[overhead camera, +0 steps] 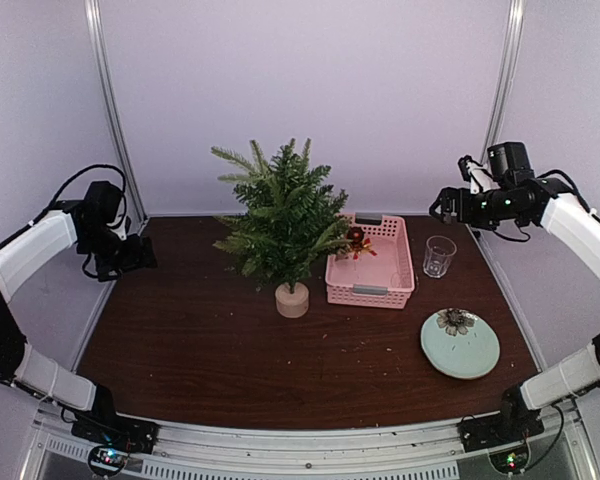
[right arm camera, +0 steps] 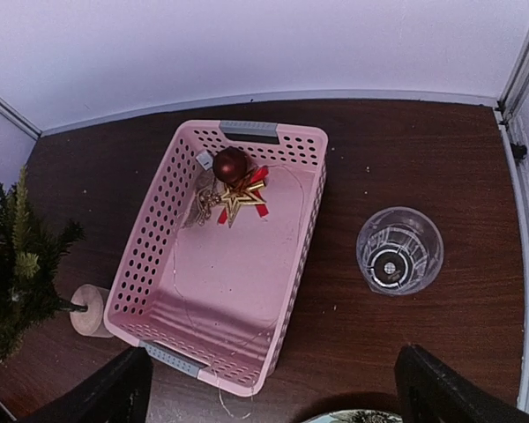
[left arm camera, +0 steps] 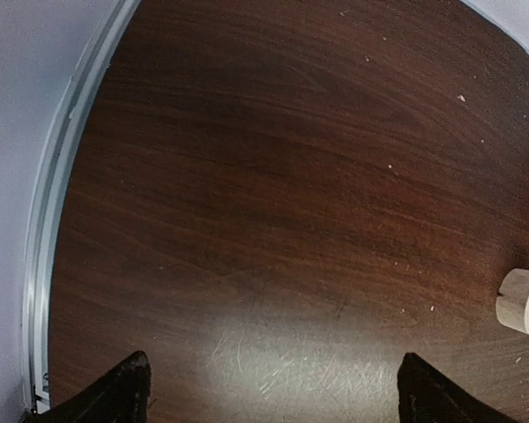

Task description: Decorate the small christmas tree

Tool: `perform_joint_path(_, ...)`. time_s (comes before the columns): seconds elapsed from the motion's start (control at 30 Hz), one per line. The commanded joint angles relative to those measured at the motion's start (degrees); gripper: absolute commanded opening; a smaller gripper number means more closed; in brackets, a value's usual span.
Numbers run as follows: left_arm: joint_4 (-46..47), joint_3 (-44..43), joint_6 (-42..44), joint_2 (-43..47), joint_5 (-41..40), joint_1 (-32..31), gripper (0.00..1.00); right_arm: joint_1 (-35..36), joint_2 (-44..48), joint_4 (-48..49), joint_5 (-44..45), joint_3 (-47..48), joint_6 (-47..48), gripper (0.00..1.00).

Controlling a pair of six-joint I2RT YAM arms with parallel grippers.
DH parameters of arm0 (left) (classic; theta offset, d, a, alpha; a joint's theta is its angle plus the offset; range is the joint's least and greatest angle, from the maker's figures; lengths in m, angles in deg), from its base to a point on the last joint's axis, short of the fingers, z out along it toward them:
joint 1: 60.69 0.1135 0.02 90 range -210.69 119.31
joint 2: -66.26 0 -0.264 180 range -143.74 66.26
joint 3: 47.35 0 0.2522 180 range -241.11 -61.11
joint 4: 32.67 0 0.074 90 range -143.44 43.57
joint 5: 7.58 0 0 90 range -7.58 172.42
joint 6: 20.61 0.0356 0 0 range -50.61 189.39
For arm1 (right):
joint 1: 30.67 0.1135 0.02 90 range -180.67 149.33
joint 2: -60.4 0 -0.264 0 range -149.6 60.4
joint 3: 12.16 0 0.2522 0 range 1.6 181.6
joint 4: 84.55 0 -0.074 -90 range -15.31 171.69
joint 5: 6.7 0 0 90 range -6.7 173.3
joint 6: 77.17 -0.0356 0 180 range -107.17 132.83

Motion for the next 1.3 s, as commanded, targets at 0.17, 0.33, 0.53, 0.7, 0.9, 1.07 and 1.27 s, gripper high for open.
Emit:
perform_joint_path(0.17, 9.8, -3.19, -1.04, -7.77, 7.51, 1.47, 0.98, 5.11, -18.13, 0.44, -5.31, 12.7, -2.95, 0.96)
perform_joint_path(0.33, 11.51, -3.42, -1.8, -8.89, 10.26, 1.7, 0.98, 9.85, -28.04, -0.43, -7.44, 19.66, -4.49, 0.88)
perform_joint_path(0.53, 13.14, -3.34, -2.11, -8.76, 11.79, 1.86, 0.98, 13.84, -38.65, -1.99, -9.3, 26.82, -6.26, 0.74)
perform_joint_path(0.7, 12.76, -3.72, -2.54, -9.3, 11.7, 1.93, 0.98, 15.91, -44.88, -1.43, -11.55, 29.2, -8.09, 0.59)
perform_joint_path(0.9, 11.9, -4.0, -3.27, -9.66, 11.16, 2.02, 0.98, 17.75, -49.22, 0.14, -11.26, 28.4, -9.8, 0.47)
perform_joint_path(1.07, 11.5, -3.64, -3.17, -9.7, 11.25, 2.01, 0.98, 17.84, -50.62, 0.63, -9.68, 28.05, -10.15, 0.31)
perform_joint_path(1.27, 11.27, -4.08, -3.13, -10.12, 11.29, 2.01, 0.98, 17.22, -50.17, 0.12, -7.25, 27.95, -10.15, 0.09)
